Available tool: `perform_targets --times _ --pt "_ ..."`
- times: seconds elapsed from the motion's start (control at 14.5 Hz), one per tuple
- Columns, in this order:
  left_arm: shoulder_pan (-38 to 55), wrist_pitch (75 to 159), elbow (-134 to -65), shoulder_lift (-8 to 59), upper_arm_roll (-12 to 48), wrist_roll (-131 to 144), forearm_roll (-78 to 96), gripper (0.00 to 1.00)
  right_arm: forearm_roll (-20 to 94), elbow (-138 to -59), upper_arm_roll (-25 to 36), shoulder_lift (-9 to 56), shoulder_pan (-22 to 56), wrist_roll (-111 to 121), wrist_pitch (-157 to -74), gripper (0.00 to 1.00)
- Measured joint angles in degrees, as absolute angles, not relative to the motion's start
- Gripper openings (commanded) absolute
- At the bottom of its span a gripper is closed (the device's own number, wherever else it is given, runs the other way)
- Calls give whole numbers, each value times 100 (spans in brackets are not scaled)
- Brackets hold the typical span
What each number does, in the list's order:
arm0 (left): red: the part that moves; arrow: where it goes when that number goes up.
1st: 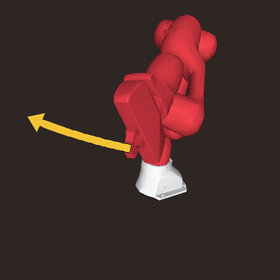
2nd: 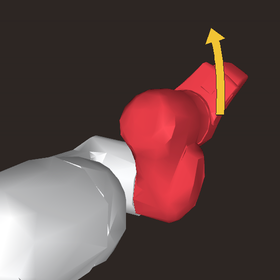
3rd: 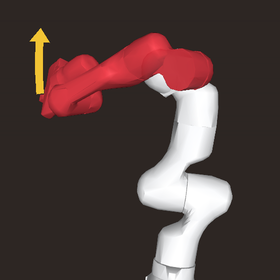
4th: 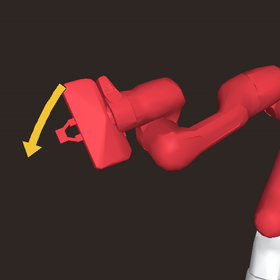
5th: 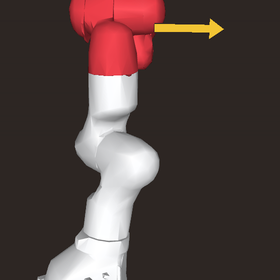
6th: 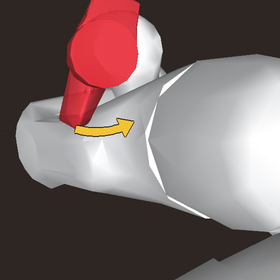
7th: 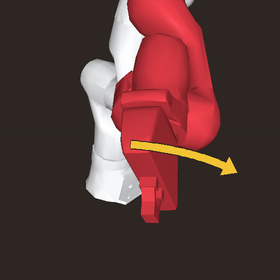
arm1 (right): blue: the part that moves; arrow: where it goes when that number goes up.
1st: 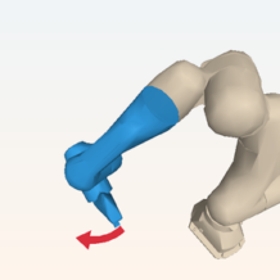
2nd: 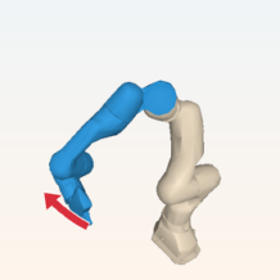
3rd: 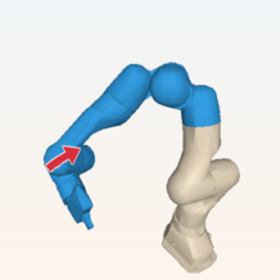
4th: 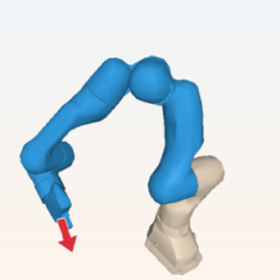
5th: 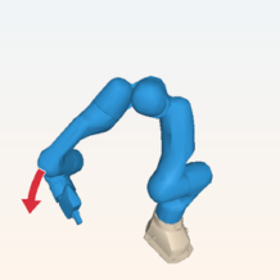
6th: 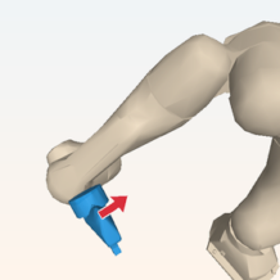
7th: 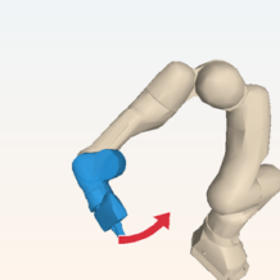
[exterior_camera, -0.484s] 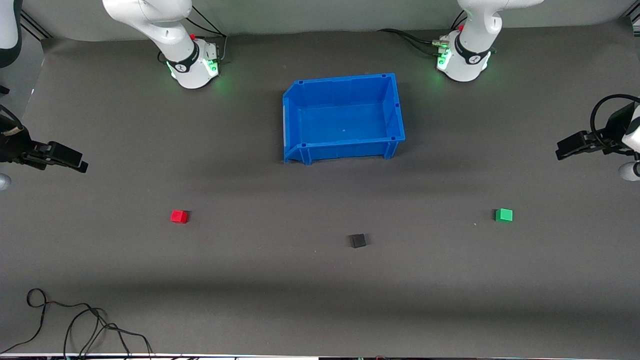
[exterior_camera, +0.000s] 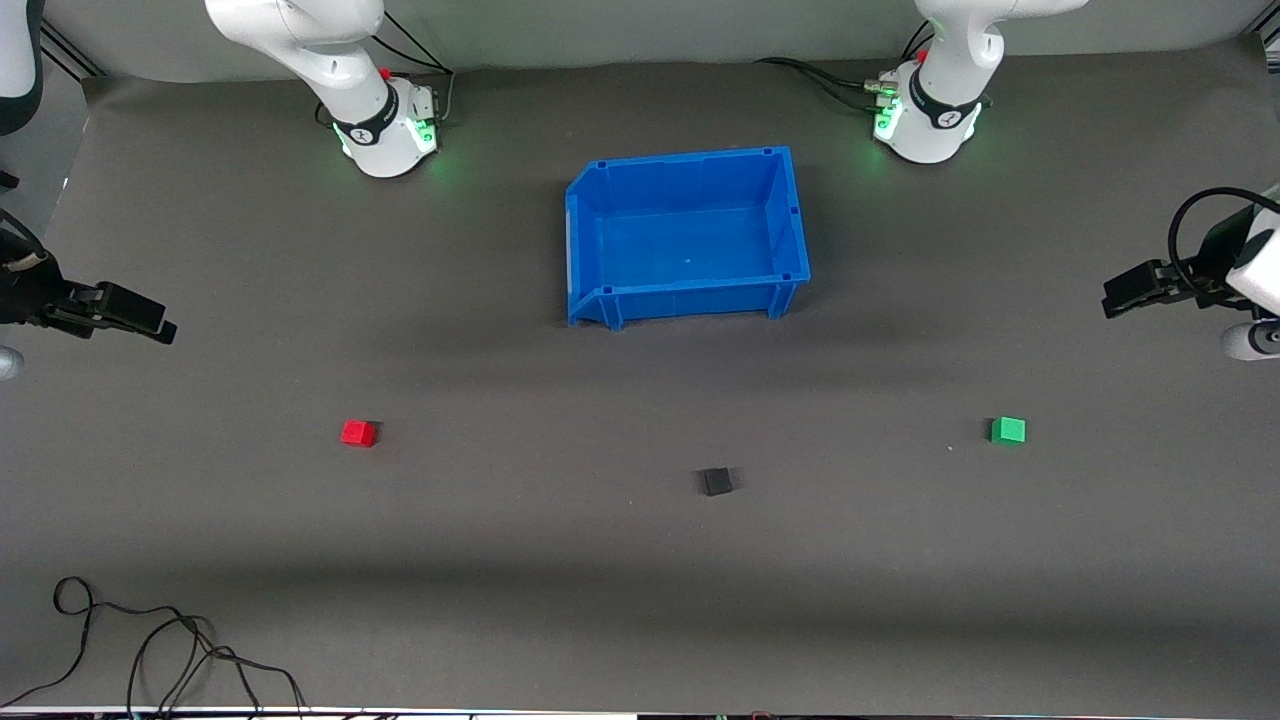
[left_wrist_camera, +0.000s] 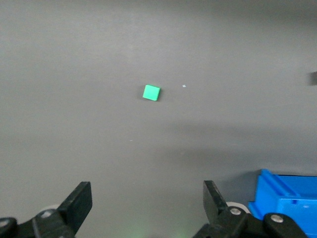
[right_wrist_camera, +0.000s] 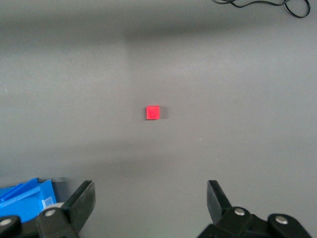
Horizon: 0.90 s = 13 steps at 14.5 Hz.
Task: Attach green and red cubes to black cube
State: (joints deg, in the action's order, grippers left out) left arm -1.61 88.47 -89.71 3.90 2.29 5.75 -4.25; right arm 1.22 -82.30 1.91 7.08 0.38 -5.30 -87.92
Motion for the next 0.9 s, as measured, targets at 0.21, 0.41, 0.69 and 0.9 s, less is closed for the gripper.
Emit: perform_targets --times 0.21,0.41,0.69,0.9 --pt "-162 8838 -9116 427 215 851 -619 100 122 -8222 191 710 38 -530 -8791 100" --pt "-161 8843 -9156 594 218 1591 -625 100 122 -8217 191 713 38 -530 -8788 100" --pt "-176 8861 -9301 770 195 2400 -614 99 122 -8209 191 721 38 -530 -8783 100" --pt "-186 8929 -9402 838 179 3072 -612 100 133 -8192 190 766 50 -844 -8771 100"
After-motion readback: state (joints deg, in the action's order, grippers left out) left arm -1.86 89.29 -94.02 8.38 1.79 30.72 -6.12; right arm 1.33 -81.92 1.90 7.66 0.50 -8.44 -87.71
